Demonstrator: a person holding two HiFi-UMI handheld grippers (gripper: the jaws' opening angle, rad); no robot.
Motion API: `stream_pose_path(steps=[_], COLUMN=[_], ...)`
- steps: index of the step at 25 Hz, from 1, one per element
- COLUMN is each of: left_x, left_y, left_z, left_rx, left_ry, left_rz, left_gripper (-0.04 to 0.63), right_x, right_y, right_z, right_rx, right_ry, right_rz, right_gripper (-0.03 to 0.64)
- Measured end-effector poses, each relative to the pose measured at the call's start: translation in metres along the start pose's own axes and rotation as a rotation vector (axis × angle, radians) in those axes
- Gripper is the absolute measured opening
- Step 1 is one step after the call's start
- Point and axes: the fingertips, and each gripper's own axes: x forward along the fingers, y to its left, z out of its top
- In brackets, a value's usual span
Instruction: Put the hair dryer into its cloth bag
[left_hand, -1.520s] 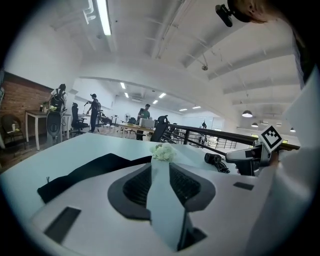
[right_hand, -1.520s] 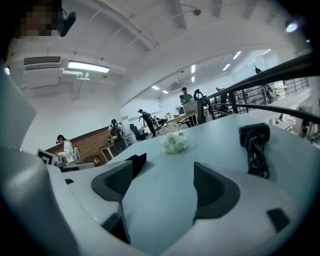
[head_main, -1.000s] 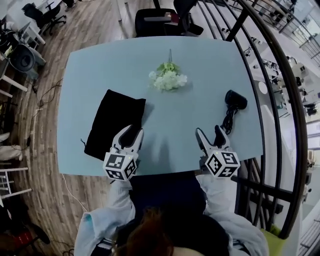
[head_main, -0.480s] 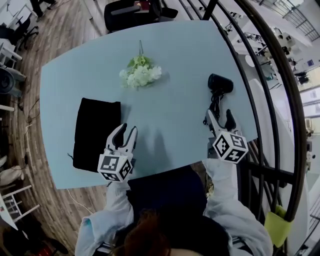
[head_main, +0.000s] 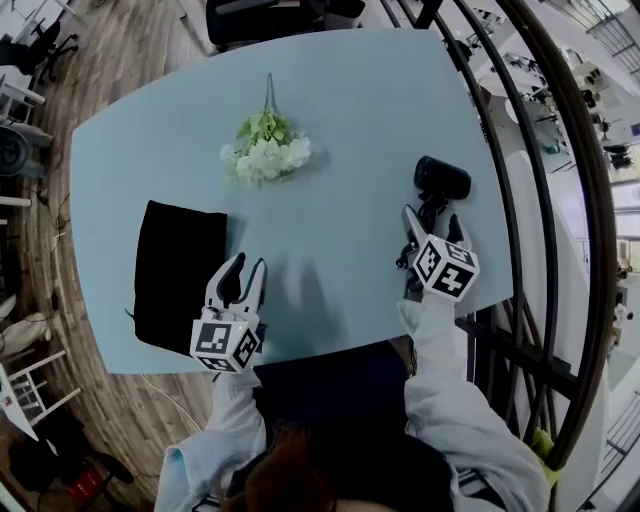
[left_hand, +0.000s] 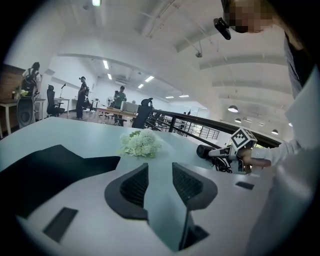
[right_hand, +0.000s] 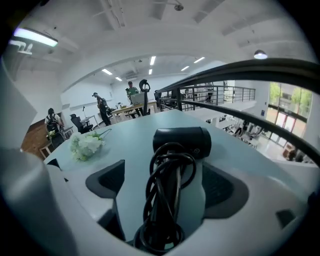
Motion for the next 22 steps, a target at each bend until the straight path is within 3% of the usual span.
stream_pose_path(steps=[7,13,15,18,22], left_x=[0.015,0.025,0.026,0.026,0.024], left_y=[-0.001,-0.003,-0.003,0.0,0.003], left_z=[-0.005,-0.013,-0.014,-0.017,-0.017], left_rx=[-0.012,-0.022,-0.025,-0.027,-0.033], left_ry=[0.015,0.04,0.042,0.045,0.039], left_rz=[0.047,0.062,0.065,0.071,0.083], left_gripper=[0.147,0.147,0.147,0.147,0.147], right_x=[0.033,0.034,0.036,0.034,0.034], right_y=[-0.005,-0.003,-0.009,-0.02,-0.02], right_z=[-0.024,-0.031,-0.037,-0.036,-0.033], right_rx=[0.024,-0.047,-0.046,-0.043,-0.058], right_ry=[0.181,0.246,0.243,0.203,0.184], right_rz=[-0.027,-0.049,-0.062,-0.091,-0.083], right_gripper=[0.512,0.514,0.478,0.349,0.315])
